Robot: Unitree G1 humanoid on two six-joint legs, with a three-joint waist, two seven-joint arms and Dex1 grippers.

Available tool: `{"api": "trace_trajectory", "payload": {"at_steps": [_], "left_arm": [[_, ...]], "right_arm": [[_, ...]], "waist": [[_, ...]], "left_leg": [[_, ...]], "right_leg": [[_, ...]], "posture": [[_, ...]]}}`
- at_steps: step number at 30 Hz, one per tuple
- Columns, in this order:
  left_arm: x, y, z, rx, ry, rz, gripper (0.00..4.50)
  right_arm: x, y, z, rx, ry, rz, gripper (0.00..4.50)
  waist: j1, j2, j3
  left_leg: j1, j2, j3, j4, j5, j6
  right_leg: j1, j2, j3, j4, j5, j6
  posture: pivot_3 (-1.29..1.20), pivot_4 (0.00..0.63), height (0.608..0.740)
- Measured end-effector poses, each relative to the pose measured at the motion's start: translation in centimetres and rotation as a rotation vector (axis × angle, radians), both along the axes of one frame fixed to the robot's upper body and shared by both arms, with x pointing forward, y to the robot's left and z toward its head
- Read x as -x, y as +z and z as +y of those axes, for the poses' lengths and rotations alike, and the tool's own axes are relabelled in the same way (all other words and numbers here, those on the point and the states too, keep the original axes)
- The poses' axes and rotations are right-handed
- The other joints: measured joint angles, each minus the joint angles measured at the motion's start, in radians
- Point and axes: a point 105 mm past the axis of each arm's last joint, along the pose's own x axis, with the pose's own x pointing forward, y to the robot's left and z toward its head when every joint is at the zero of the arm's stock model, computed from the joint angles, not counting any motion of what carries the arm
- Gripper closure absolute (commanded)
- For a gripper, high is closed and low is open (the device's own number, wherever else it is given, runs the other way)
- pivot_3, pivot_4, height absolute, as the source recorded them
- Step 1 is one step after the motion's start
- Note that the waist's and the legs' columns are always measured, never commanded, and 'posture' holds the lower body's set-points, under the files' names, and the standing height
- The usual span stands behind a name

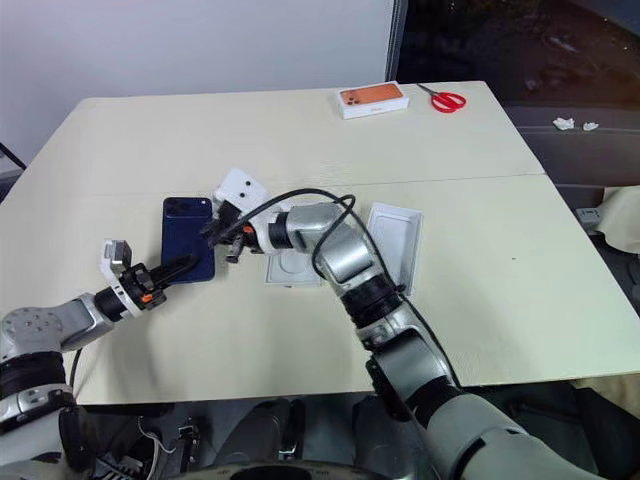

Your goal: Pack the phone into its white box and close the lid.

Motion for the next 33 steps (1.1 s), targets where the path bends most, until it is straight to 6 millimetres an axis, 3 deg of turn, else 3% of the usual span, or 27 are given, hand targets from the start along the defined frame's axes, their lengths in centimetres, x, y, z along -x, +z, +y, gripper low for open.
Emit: {"api": "trace_trajectory", "payload": {"at_steps": [1,4,11,33], "left_arm": [[0.1,0.3,0.0,-0.002,0.001,-0.01,4.5],[0.1,1.3,-0.3,-0.036,-0.002,-0.071,4.5],[0.0,3.1,-1.6,-0.034,-0.021,-0.153,4.5],[-0.2,3.6,-2.6,-0.066,-0.024,-0.153,4.5]], "right_arm": [[0.2,-1.2,-1.1,0.06,0.007,0.017,2.22],[0.4,-4.0,-4.0,0.186,0.0,0.068,2.22],[0.5,-3.5,-6.3,0.28,0.023,-0.029,2.22],[0.5,-5.4,-6.4,0.361,0.048,-0.076,2.22]], "waist": [[0.0,-0.002,0.001],[-0.004,-0.004,0.003],[-0.006,-0.006,0.004],[-0.003,-0.009,0.006]], "left_leg": [[-0.001,0.0,0.0,0.0,0.0,0.0],[-0.006,0.0,0.0,0.0,0.001,-0.001],[-0.006,0.005,0.001,-0.001,0.002,-0.004],[-0.006,0.005,0.001,0.0,0.003,-0.005]], "right_leg": [[0.0,0.0,0.0,-0.001,0.0,0.0],[-0.002,0.0,0.0,0.001,0.0,0.0],[-0.004,0.004,0.0,0.001,0.0,0.0],[-0.003,0.003,0.0,0.001,0.0,0.0]], "posture": [[0.0,0.15,0.74],[0.0,0.15,0.74],[0.0,0.15,0.74],[0.0,0.15,0.74]]}}
